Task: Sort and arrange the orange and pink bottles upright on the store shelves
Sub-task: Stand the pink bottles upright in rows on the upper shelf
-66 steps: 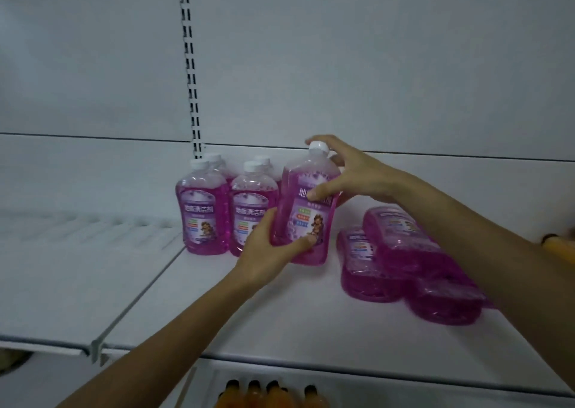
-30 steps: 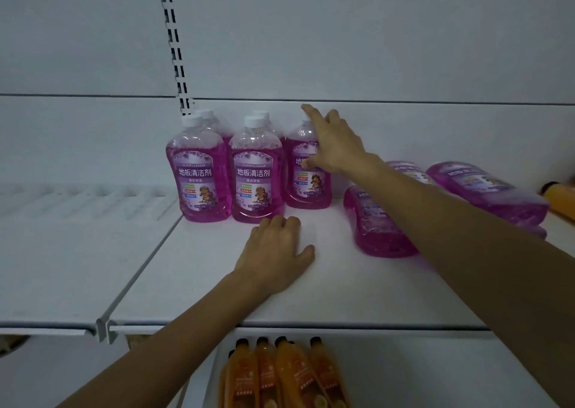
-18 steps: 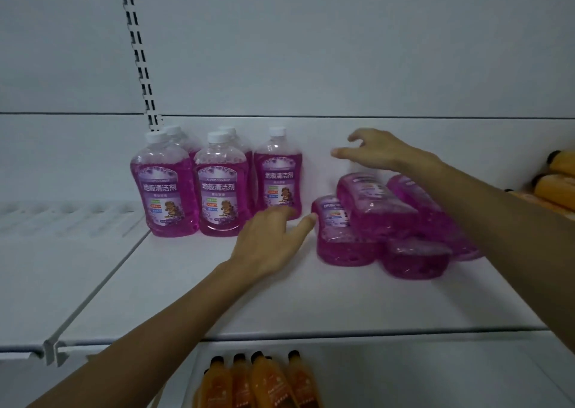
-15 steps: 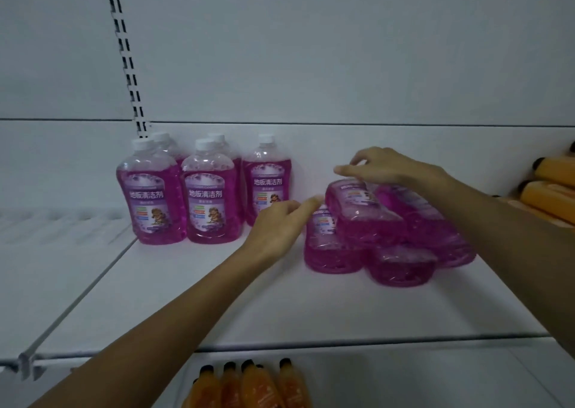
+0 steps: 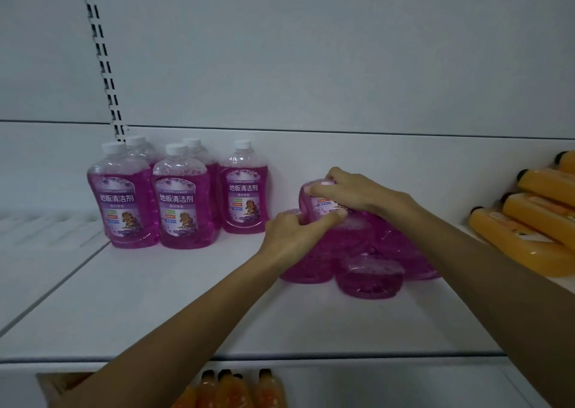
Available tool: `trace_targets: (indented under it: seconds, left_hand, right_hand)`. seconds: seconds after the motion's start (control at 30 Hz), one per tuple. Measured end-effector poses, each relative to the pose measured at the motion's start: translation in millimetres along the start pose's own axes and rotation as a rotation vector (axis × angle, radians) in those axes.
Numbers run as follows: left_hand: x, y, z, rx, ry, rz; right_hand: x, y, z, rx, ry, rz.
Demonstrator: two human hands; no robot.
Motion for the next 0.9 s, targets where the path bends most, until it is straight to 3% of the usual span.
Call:
trace_targets:
  seconds: [0.2,0.4,0.57,0.73,0.9]
  left_hand:
    - [-19,9,17,-0.271,0.195,-0.194]
    - [-32,14,44,-0.252,0.408,-0.323]
    - [-3,21,70,-0.223,0.447,-0.242]
    - [27,32,93,-0.197,0.355,-0.213]
    - [50,38,107,-0.142,0.115,-0.148]
  right_hand:
    - [43,20,47,-0.269,-0.288,0.247]
    - [72,46,66,-0.346,-0.481,0.379]
    - [102,56,45,-0.169,-0.542,0.452]
    - [126,61,12,0.013,-0.384,0.471]
    - [139,63,-12,-0.013,-0.335,0.529]
Point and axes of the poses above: each hand's wrist, its own y-axis away from the middle knuckle, its own z-axis out of the back of the hand, x = y × z, the point moved 9 cm from there along -y, towards the middle knuckle, and after that the axes turned 7 degrees about -z, right-handed, at the moved point
